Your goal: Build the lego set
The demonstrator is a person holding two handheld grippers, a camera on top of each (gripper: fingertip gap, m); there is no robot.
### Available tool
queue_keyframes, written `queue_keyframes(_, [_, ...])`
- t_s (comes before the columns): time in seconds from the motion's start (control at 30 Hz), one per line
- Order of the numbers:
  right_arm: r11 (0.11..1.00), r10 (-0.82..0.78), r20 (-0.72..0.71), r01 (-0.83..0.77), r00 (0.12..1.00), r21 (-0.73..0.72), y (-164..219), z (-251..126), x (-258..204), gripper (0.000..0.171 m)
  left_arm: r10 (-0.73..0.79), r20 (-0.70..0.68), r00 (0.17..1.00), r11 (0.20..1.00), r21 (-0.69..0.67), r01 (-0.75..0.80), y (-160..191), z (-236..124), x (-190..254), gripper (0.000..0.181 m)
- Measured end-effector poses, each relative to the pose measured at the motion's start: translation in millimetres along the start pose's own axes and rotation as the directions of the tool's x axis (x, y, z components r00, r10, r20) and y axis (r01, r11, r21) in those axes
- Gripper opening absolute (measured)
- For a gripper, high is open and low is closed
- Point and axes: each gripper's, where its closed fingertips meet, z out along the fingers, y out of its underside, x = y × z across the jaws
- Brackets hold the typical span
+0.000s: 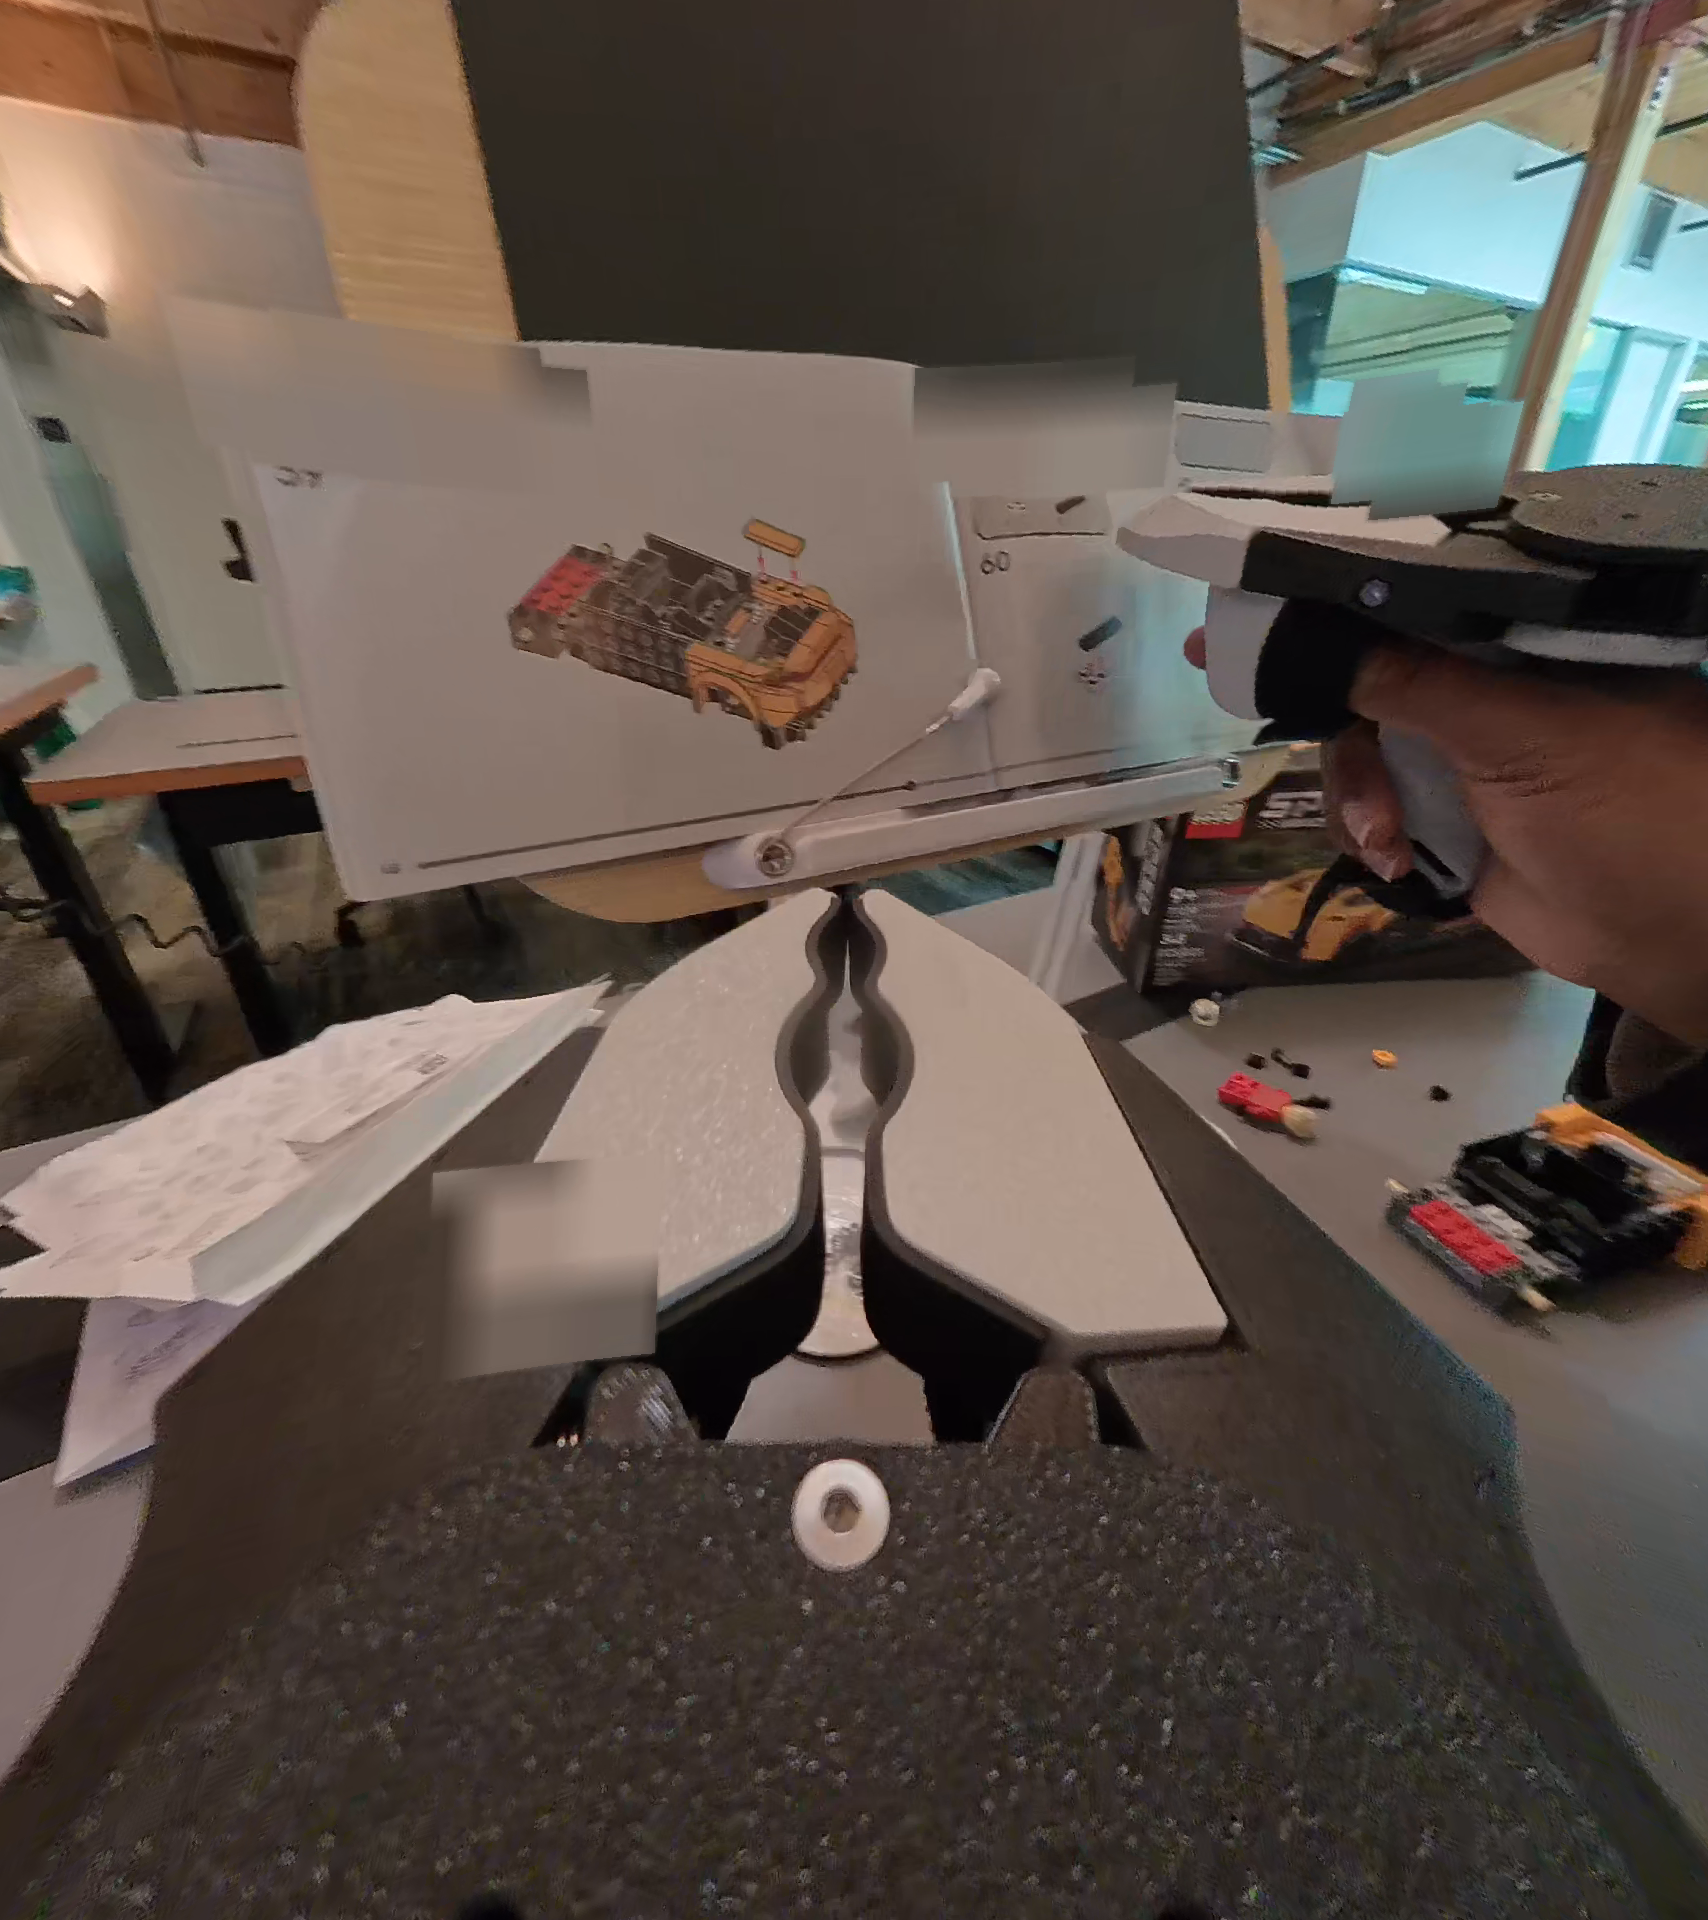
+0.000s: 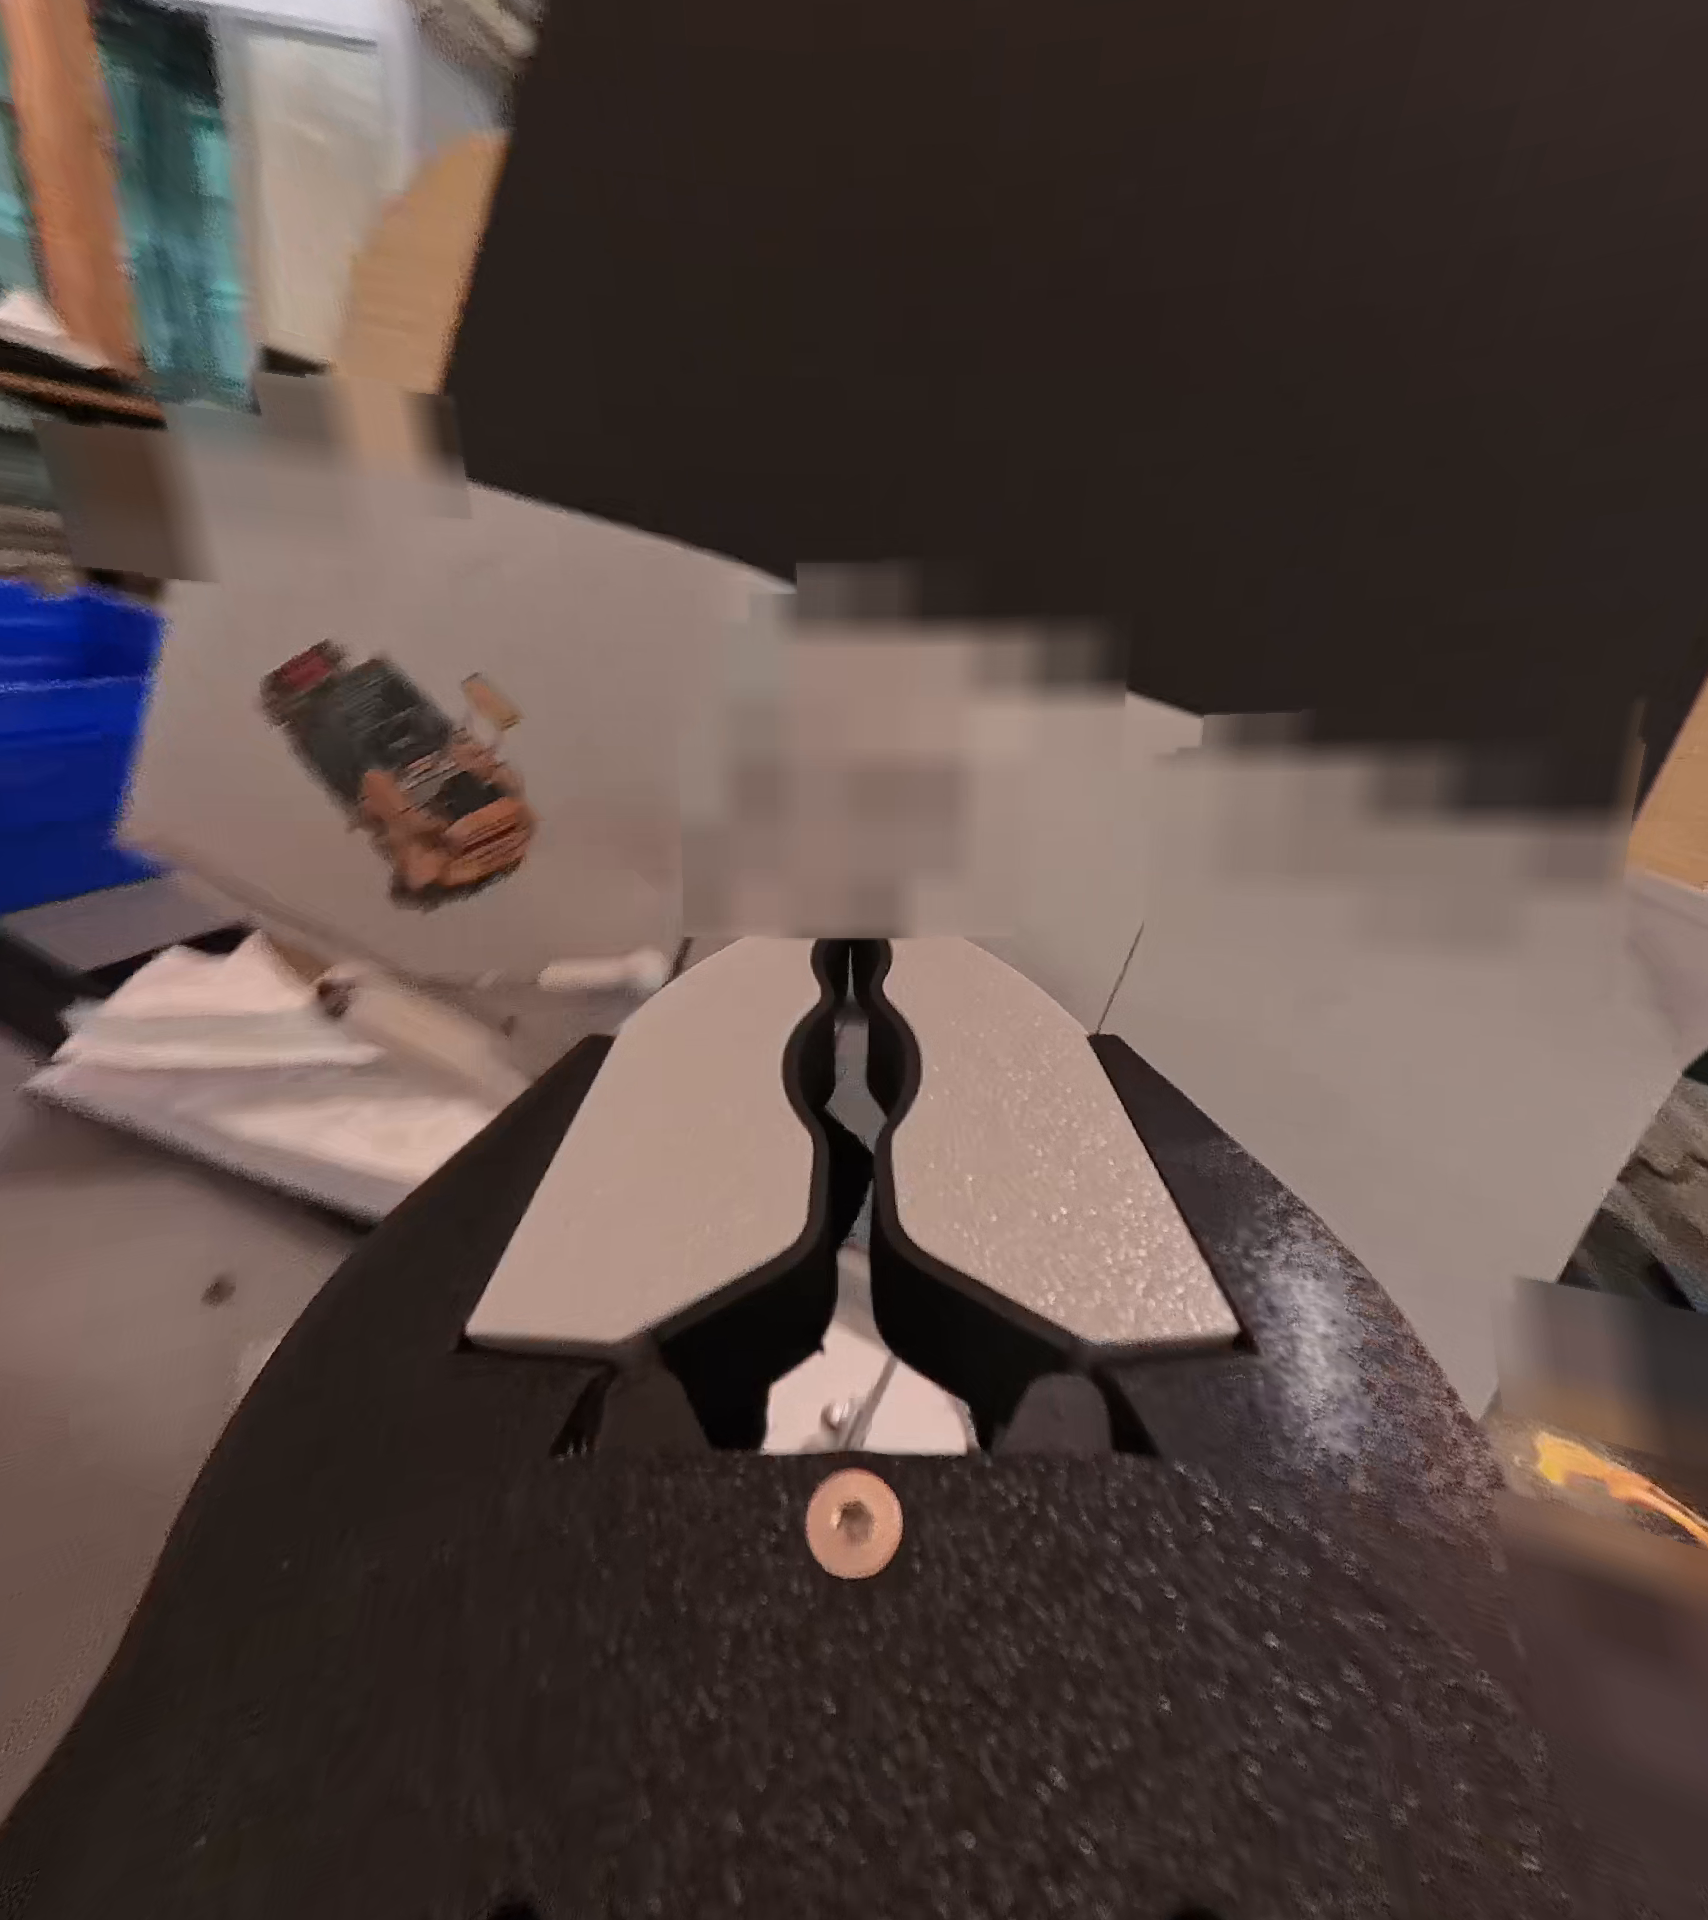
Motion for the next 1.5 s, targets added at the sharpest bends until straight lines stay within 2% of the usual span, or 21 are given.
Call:
queue_keyframes(0.13, [0.998,-0.011,0.183,0.021,0.983,-0.053,25.7,-64.9,-16.3,0.000,0.010,-0.017,1.000,1.000,-0.028,-0.011,-0.9,2.9,11.2,0.000])
queue_keyframes(0.2, [0.994,0.059,0.222,-0.037,0.973,-0.100,41.6,-101.9,-12.4,0.002,0.027,-0.029,0.999,0.999,-0.042,-0.028,0.3,5.6,20.8,0.000])
queue_keyframes(0.27, [0.985,0.130,0.213,-0.102,0.968,-0.140,56.5,-134.2,-1.7,0.005,0.037,-0.052,0.998,0.998,-0.054,-0.040,2.7,8.2,32.6,0.000])
queue_keyframes(0.37, [0.978,0.191,0.093,-0.180,0.977,-0.110,65.3,-168.8,29.7,0.003,0.045,-0.078,0.996,0.997,-0.067,-0.050,7.0,11.6,47.9,0.000])
queue_keyframes(0.43, [0.975,0.213,0.019,-0.212,0.977,-0.067,66.5,-182.5,48.2,0.000,0.050,-0.097,0.994,0.996,-0.074,-0.058,10.4,13.1,56.2,0.000])
queue_keyframes(0.53, [0.976,0.214,0.002,-0.214,0.977,-0.050,66.0,-185.8,58.4,0.000,0.077,-0.113,0.991,0.994,-0.073,-0.086,4.6,11.1,61.7,0.000])
queue_keyframes(0.67, [0.981,0.193,0.028,-0.192,0.981,-0.039,71.1,-187.2,56.0,0.000,0.132,-0.123,0.984,0.987,-0.078,-0.142,-34.2,-5.0,47.7,0.000])
queue_keyframes(0.73, [0.986,0.167,0.041,-0.166,0.985,-0.031,70.7,-188.1,55.3,0.000,0.182,-0.144,0.973,0.963,-0.173,-0.206,-48.3,-23.4,28.4,0.000])
queue_keyframes(0.8, [0.989,0.148,0.055,-0.147,0.988,-0.016,65.8,-189.0,56.2,0.000,0.259,-0.143,0.955,0.897,-0.331,-0.293,-49.4,-51.0,-6.8,0.000])
queue_keyframes(0.83, [0.991,0.137,0.061,-0.137,0.989,-0.009,64.0,-189.6,56.5,0.000,0.313,-0.143,0.939,0.830,-0.440,-0.343,-42.9,-69.1,-31.4,0.000])
queue_keyframes(0.93, [0.993,0.120,0.085,-0.120,0.989,-0.010,65.1,-189.4,54.2,0.000,0.341,-0.199,0.919,0.492,-0.795,-0.355,1.3,-144.2,-109.4,0.000])
queue_keyframes(1.0, [0.991,0.130,0.106,-0.127,0.986,-0.031,70.8,-186.9,49.3,0.000,0.315,-0.214,0.924,0.272,-0.913,-0.305,30.1,-194.9,-153.7,0.010])
queue_keyframes(1.07, [0.992,0.126,0.118,-0.121,0.985,-0.046,75.2,-185.0,44.7,0.000,0.292,-0.206,0.934,0.131,-0.959,-0.252,50.0,-233.7,-185.8,0.021])
queue_keyframes(1.17, [0.994,0.105,0.135,-0.098,0.985,-0.058,78.1,-184.1,38.8,0.000,0.173,-0.199,0.965,0.066,-0.975,-0.213,74.3,-262.8,-195.9,0.021])
queue_keyframes(1.27, [0.995,0.078,0.145,-0.069,0.986,-0.066,80.2,-183.3,34.5,0.000,0.067,-0.264,0.962,0.017,-0.964,-0.266,98.3,-276.9,-188.4,0.023])
queue_keyframes(1.4, [0.995,0.052,0.159,-0.038,0.986,-0.089,87.7,-181.9,28.3,0.000,0.019,-0.319,0.948,-0.101,-0.944,-0.315,121.2,-291.7,-182.4,0.026])
queue_keyframes(1.5, [0.994,0.043,0.172,-0.026,0.984,-0.102,92.4,-180.7,24.4,0.000,0.000,-0.332,0.943,-0.121,-0.936,-0.329,132.3,-291.6,-179.2,0.030])
